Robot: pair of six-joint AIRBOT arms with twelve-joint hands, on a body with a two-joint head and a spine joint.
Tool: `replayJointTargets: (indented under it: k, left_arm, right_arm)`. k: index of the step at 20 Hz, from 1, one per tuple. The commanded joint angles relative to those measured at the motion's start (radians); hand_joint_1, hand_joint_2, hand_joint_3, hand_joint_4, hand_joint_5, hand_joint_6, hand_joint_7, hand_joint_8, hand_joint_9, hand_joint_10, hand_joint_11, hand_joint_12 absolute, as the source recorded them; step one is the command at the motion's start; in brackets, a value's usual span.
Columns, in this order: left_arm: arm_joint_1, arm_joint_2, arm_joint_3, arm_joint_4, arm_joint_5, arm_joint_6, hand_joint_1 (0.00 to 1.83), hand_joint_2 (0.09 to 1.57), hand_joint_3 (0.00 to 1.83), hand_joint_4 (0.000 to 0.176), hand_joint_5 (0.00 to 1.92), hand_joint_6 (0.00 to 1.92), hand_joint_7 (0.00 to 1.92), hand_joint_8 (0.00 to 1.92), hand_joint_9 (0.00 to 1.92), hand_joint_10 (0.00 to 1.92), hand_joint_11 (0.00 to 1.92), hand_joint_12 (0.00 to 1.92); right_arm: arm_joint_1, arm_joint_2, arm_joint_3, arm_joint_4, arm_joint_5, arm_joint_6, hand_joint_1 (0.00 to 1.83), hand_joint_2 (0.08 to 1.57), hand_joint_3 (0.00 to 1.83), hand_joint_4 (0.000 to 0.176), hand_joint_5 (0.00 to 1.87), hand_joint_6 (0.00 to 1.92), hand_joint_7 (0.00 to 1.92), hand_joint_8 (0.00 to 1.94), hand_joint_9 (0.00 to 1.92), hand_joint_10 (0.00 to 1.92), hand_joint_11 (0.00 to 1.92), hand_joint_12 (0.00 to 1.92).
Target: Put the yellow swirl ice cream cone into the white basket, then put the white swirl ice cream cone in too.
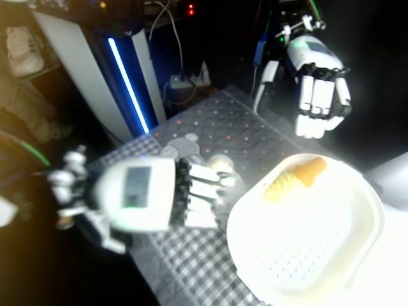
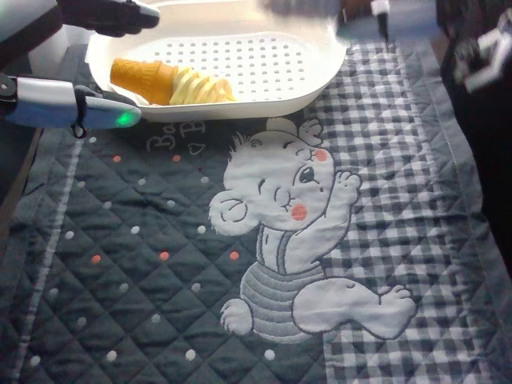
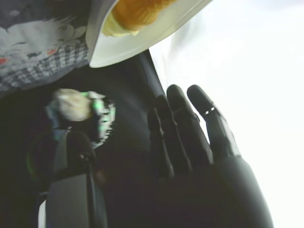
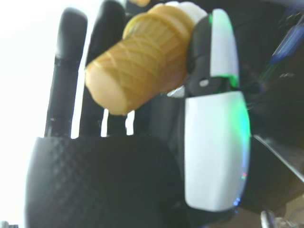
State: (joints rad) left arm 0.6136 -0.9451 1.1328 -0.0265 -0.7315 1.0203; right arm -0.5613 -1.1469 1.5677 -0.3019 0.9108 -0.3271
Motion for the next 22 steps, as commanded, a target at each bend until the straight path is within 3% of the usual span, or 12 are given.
replayJointTargets:
  k: [1,3,8,9,10,11,12,13,14,16,18,22]
  left_arm:
    - [-0.010,0.006,0.002,-0.018,-0.146,-0.007,0.85,0.95,0.00,0.000,0.60,0.00,0.71,0.00,0.77,0.03,0.32,1.20]
    - [-0.008,0.003,-0.001,-0.018,-0.158,-0.007,0.90,0.94,0.00,0.000,0.58,0.00,0.71,0.00,0.79,0.03,0.37,1.12]
    - [-0.009,-0.012,0.000,-0.010,-0.162,-0.012,0.94,0.93,0.00,0.000,0.59,0.00,0.72,0.01,0.76,0.02,0.34,1.10]
    - [-0.011,-0.015,0.001,-0.008,-0.161,-0.012,0.99,0.90,0.00,0.000,0.60,0.00,0.70,0.00,0.72,0.00,0.30,1.05]
    - [-0.012,-0.016,0.001,-0.007,-0.161,-0.013,1.00,0.90,0.00,0.000,0.60,0.00,0.70,0.00,0.72,0.00,0.28,1.04]
    - [-0.012,-0.016,0.000,-0.006,-0.161,-0.014,1.00,0.90,0.00,0.000,0.60,0.00,0.70,0.00,0.72,0.00,0.28,1.04]
    - [-0.013,-0.016,0.000,-0.005,-0.161,-0.017,1.04,0.90,0.00,0.000,0.57,0.00,0.69,0.00,0.73,0.01,0.30,1.05]
    - [-0.013,-0.016,0.000,-0.004,-0.164,-0.020,1.04,0.90,0.00,0.000,0.57,0.00,0.69,0.00,0.73,0.01,0.30,1.05]
    - [-0.009,-0.015,0.000,-0.004,-0.169,-0.025,1.00,0.91,0.00,0.000,0.58,0.00,0.69,0.00,0.74,0.01,0.32,1.06]
    - [0.000,-0.009,-0.001,-0.007,-0.190,-0.034,0.96,0.91,0.00,0.000,0.59,0.00,0.68,0.00,0.75,0.01,0.37,1.10]
    - [0.014,0.012,-0.012,-0.009,-0.229,-0.054,0.93,0.94,0.00,0.000,0.58,0.00,0.66,0.00,0.71,0.00,0.25,1.26]
    - [0.075,0.102,-0.082,-0.045,-0.400,-0.070,0.95,0.94,0.01,0.000,0.55,0.00,0.61,0.00,0.71,0.00,0.30,1.08]
  right_arm:
    - [0.020,-0.037,0.029,0.035,0.054,-0.007,1.39,1.01,0.00,0.000,1.13,0.63,1.32,0.30,1.16,0.92,0.98,1.02]
    - [0.057,-0.107,0.103,0.044,-0.025,-0.007,1.40,1.02,0.00,0.000,1.10,0.68,1.43,0.04,1.11,1.07,1.02,1.00]
    - [0.094,-0.251,0.236,-0.028,-0.217,-0.007,1.39,1.04,0.00,0.000,1.04,0.84,1.40,0.01,1.11,1.04,0.88,1.13]
    - [0.094,-0.264,0.244,-0.042,-0.237,-0.007,1.16,1.03,0.00,0.000,0.81,0.32,0.91,0.28,0.91,0.26,0.58,1.02]
    - [0.094,-0.266,0.247,-0.045,-0.242,-0.007,0.81,0.94,0.00,0.081,0.50,0.07,0.48,0.06,0.56,0.06,0.19,1.09]
    - [0.094,-0.267,0.247,-0.046,-0.244,-0.007,0.81,0.94,0.00,0.081,0.50,0.07,0.48,0.06,0.56,0.06,0.19,1.09]
    - [0.094,-0.267,0.248,-0.048,-0.250,-0.006,0.53,0.81,0.00,0.172,0.04,0.00,0.09,0.00,0.25,0.00,0.01,0.85]
    - [0.094,-0.267,0.250,-0.052,-0.252,-0.002,0.53,0.81,0.00,0.172,0.04,0.00,0.09,0.00,0.25,0.00,0.01,0.85]
    - [0.094,-0.267,0.253,-0.058,-0.252,0.012,0.51,0.84,0.00,0.176,0.00,0.00,0.00,0.00,0.03,0.01,0.00,0.51]
    - [0.094,-0.254,0.253,-0.063,-0.220,0.056,0.57,0.83,0.00,0.176,0.00,0.00,0.00,0.00,0.00,0.00,0.00,0.10]
    - [0.094,-0.189,0.207,-0.060,-0.159,0.078,0.56,0.82,0.00,0.176,0.00,0.00,0.00,0.00,0.00,0.00,0.00,0.00]
    - [0.094,-0.015,-0.004,0.034,0.030,0.025,0.65,0.85,0.01,0.176,0.00,0.00,0.00,0.00,0.00,0.00,0.00,0.00]
